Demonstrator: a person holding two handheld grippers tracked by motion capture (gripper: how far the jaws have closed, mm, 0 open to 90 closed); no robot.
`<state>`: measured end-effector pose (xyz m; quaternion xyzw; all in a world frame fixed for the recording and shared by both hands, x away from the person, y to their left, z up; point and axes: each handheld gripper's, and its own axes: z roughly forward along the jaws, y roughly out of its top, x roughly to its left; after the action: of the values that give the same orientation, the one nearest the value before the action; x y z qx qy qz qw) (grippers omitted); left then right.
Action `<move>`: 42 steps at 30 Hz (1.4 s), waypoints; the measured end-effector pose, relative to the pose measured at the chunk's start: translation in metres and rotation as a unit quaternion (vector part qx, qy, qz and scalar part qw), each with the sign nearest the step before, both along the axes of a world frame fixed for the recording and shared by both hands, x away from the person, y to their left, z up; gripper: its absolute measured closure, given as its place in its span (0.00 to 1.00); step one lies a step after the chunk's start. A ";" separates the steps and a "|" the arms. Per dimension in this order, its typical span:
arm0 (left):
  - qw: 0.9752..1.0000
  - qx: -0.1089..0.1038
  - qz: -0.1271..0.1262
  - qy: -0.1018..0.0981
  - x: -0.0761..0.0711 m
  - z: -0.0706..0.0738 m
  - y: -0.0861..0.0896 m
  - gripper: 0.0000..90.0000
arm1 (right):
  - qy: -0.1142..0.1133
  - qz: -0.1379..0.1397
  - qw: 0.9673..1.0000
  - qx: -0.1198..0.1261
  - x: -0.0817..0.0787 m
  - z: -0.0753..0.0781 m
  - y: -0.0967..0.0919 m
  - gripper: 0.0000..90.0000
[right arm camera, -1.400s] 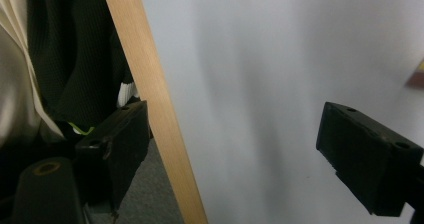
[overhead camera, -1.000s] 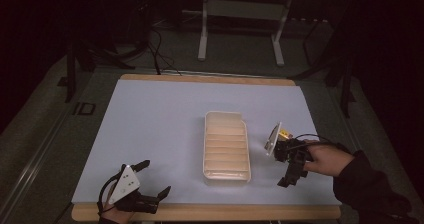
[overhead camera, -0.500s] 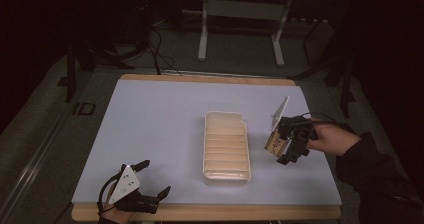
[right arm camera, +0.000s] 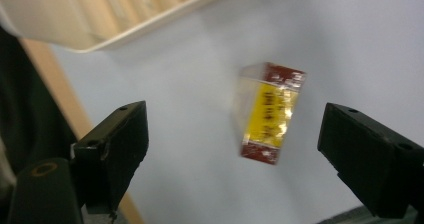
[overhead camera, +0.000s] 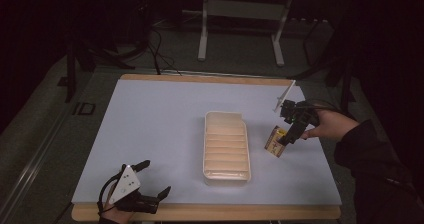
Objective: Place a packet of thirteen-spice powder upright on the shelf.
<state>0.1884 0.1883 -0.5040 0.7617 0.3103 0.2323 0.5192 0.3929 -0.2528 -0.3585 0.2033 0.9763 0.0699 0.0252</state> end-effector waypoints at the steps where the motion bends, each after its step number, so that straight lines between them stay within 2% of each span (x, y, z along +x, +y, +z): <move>1: 1.000 0.000 0.000 0.000 0.000 0.000 0.000 0.00 | -0.002 -0.002 1.000 -0.003 0.003 -0.002 -0.001 0.15; 3: 1.000 0.000 0.000 0.000 0.000 0.000 0.000 0.00 | 0.005 -0.018 1.000 -0.003 0.009 -0.007 -0.003 0.16; 7: 1.000 0.001 0.000 0.001 0.001 0.000 0.000 0.00 | 0.019 -0.051 0.999 -0.006 0.021 -0.018 -0.004 0.25; 9: 1.000 0.001 0.000 0.001 0.001 0.000 0.000 0.00 | 0.021 -0.056 0.998 -0.010 0.024 -0.023 -0.005 0.29; 17: 1.000 0.000 0.001 0.001 0.001 0.000 0.000 0.00 | 0.053 -0.072 0.996 -0.012 0.031 -0.043 -0.003 0.44; 21: 1.000 0.000 0.001 0.001 0.001 0.000 0.000 0.00 | 0.060 -0.078 0.995 -0.012 0.031 -0.050 -0.004 0.45; 25: 1.000 0.001 0.000 0.000 0.000 0.000 0.000 0.00 | 0.070 -0.088 0.994 -0.011 0.033 -0.057 -0.007 0.51; 28: 1.000 0.001 0.000 0.001 0.000 0.000 0.000 0.00 | 0.094 -0.095 0.991 -0.019 0.034 -0.064 -0.008 0.54; 29: 1.000 0.001 0.000 0.001 0.000 0.000 0.000 0.00 | 0.094 -0.095 0.991 -0.019 0.034 -0.064 -0.008 0.54; 30: 1.000 0.002 0.000 0.001 0.000 0.000 0.000 0.00 | 0.100 -0.092 0.990 -0.022 0.035 -0.067 -0.009 0.58; 32: 1.000 0.001 0.000 0.001 0.000 0.000 0.000 0.00 | 0.101 -0.095 0.990 -0.023 0.034 -0.067 -0.008 0.61; 33: 1.000 0.002 0.000 0.001 0.001 0.000 0.000 0.00 | 0.094 -0.091 0.991 -0.021 0.035 -0.067 -0.010 0.68; 36: 1.000 0.002 0.000 0.001 0.001 0.000 0.000 0.00 | 0.083 -0.091 0.992 -0.030 0.034 -0.066 -0.010 0.72; 39: 1.000 0.002 0.000 0.001 0.001 0.000 0.000 0.00 | 0.078 -0.092 0.992 -0.033 0.034 -0.065 -0.010 0.74; 40: 1.000 0.002 0.000 0.001 0.000 0.000 0.000 0.00 | 0.082 -0.100 0.991 -0.037 0.035 -0.064 -0.010 0.75; 42: 1.000 0.002 0.000 0.001 0.000 0.000 0.000 0.00 | 0.071 -0.094 0.992 -0.042 0.035 -0.062 -0.008 0.75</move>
<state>0.1889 0.1884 -0.5044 0.7631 0.3100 0.2325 0.5172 0.4275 -0.2610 -0.4206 0.2978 0.9541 0.0114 -0.0292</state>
